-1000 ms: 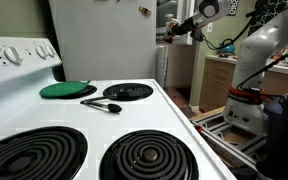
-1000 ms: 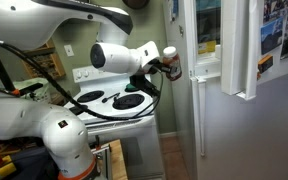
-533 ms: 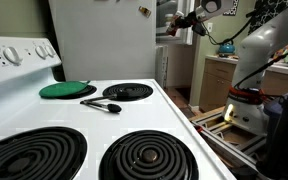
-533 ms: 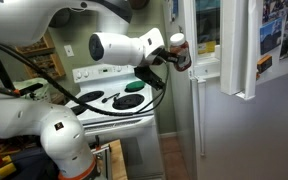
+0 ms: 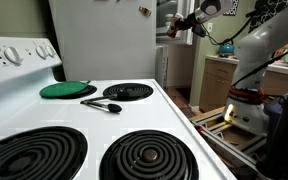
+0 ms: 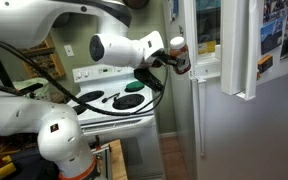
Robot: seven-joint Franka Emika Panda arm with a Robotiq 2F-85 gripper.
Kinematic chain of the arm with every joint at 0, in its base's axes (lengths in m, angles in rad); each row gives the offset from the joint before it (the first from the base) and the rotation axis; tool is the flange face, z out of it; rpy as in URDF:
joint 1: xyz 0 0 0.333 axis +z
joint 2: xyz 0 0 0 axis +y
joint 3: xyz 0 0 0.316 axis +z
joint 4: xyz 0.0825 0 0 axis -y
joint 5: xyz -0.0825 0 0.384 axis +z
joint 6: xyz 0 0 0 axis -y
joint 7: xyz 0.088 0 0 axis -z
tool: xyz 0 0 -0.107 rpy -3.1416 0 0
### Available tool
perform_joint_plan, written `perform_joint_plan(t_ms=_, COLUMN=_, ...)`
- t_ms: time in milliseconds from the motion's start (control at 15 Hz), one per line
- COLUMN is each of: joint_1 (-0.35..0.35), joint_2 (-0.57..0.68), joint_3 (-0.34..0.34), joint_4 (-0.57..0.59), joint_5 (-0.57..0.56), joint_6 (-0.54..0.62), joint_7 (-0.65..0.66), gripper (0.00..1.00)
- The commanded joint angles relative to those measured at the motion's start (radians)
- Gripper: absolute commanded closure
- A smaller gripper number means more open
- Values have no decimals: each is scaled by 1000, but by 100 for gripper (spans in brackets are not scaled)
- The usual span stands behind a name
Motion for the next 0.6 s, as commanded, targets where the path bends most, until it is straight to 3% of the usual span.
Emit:
perform_joint_plan(t_ms=0, joint_1=-9, joint_2=13, joint_3=-28, joint_4=24, joint_5=-11, joint_6=-16, joint_7=0, gripper=81)
perform_joint_plan(t_ms=533, joint_1=-3, joint_2=101, joint_3=-114, joint_4=98, joint_5=-82, joint_6=-54, joint_7=15, gripper=81)
